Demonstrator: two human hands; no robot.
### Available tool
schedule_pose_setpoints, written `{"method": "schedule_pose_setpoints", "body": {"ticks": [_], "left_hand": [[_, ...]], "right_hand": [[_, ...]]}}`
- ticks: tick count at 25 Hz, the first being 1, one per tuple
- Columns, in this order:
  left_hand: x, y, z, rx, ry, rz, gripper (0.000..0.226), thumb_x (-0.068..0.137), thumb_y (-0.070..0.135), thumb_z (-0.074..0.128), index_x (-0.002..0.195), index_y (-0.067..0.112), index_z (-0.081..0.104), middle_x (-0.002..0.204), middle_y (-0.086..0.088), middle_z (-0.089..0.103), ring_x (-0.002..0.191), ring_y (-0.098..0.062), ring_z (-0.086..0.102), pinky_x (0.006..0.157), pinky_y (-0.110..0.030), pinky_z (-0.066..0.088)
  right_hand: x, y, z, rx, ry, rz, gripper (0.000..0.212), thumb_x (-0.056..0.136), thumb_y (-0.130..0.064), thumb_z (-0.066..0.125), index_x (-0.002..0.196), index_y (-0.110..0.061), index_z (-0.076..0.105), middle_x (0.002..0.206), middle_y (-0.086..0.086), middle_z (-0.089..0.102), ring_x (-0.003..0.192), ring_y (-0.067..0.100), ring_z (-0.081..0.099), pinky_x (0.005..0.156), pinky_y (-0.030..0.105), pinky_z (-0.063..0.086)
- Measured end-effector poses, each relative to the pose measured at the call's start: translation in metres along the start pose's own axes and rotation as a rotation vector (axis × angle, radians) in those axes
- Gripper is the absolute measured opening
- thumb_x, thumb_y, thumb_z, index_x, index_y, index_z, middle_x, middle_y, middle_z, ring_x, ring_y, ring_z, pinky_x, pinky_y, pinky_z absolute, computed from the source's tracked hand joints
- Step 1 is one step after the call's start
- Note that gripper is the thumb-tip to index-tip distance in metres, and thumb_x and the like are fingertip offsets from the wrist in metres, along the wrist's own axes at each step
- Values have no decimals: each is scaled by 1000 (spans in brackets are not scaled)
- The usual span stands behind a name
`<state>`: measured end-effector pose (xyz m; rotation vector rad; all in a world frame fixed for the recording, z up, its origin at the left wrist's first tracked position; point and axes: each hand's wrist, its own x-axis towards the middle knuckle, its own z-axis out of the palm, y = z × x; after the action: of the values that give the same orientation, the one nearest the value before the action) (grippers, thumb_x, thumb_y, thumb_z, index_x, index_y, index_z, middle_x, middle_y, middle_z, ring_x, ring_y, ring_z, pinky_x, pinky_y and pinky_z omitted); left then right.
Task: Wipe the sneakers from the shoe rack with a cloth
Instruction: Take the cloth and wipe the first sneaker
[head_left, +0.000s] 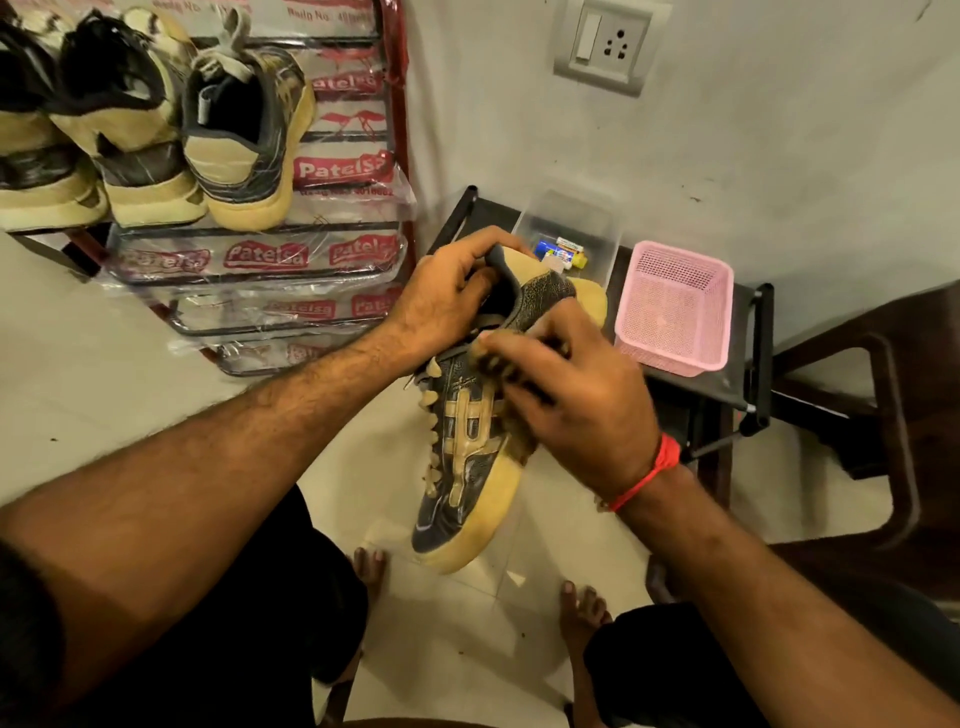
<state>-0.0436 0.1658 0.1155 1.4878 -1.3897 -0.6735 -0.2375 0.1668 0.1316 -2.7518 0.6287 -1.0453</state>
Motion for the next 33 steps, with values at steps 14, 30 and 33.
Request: {"method": "schedule_pose_setpoints", "body": {"ticks": [14, 30, 33], "left_hand": [[-3, 1, 7, 190, -26, -27, 36, 100, 0, 51, 119, 27, 65, 110, 2, 70, 103, -10, 66, 83, -14, 53], [-1, 3, -4, 137, 20, -82, 28, 100, 3, 50, 120, 16, 66, 109, 3, 69, 108, -13, 65, 94, -26, 55], [4, -5, -11, 87, 33, -151, 26, 100, 3, 51, 117, 18, 66, 113, -4, 71, 110, -19, 66, 99, -43, 54]], "right_hand": [[11, 6, -7, 18, -25, 145, 26, 86, -23, 61, 107, -12, 73, 90, 14, 51, 69, 27, 54, 47, 42, 51], [19, 47, -14, 73, 86, 315, 27, 84, -13, 64, 109, -10, 73, 91, 16, 50, 81, 15, 48, 68, 31, 51], [-2, 10, 6, 147, -86, 90, 32, 86, -23, 61, 111, -8, 72, 91, 14, 53, 78, 16, 49, 65, 23, 46]]}}
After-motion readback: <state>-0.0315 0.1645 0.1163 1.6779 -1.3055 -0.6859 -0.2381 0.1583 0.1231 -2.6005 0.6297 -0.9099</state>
